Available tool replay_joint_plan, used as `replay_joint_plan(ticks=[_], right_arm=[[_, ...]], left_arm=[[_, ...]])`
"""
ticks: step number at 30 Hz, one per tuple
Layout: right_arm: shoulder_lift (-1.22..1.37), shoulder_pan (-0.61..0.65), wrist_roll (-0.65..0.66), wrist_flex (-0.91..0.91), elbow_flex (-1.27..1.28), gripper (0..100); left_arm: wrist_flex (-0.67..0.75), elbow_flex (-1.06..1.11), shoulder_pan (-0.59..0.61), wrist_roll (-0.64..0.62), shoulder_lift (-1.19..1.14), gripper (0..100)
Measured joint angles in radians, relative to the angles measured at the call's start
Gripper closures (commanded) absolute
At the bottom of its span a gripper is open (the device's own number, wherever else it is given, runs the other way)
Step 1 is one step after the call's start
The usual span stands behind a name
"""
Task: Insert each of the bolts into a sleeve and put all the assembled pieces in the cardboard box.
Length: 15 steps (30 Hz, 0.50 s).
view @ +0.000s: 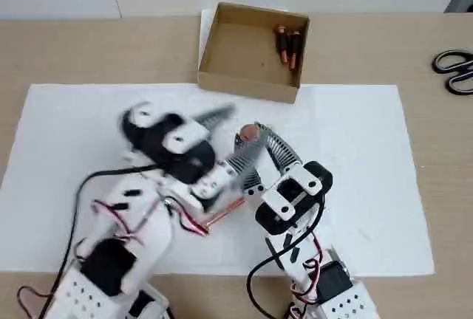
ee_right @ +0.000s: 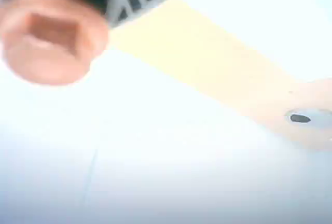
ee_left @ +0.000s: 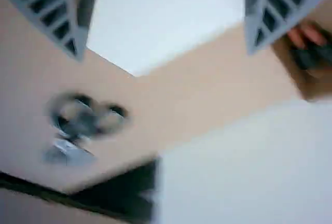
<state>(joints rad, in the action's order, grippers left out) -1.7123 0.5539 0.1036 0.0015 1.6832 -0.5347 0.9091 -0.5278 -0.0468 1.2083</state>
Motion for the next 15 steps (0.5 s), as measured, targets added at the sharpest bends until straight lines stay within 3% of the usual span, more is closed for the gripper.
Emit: replay_joint_plan(ticks=[3,7,15], right_arm=[[0.000,0.000,0.000,0.000,0.000,99.4],[0.000,-0.018,0.000,0.000,0.000,99.5],[-0.002,-0.270,0.000,0.213,-0.006,99.5]], left_arm=[[0.025,-0.052,0.127,0.025,0.000,85],[0.028,-0.069,0.252,0.032,0.005,100],[0.028,0.068,0.339,0.031,0.018,99]])
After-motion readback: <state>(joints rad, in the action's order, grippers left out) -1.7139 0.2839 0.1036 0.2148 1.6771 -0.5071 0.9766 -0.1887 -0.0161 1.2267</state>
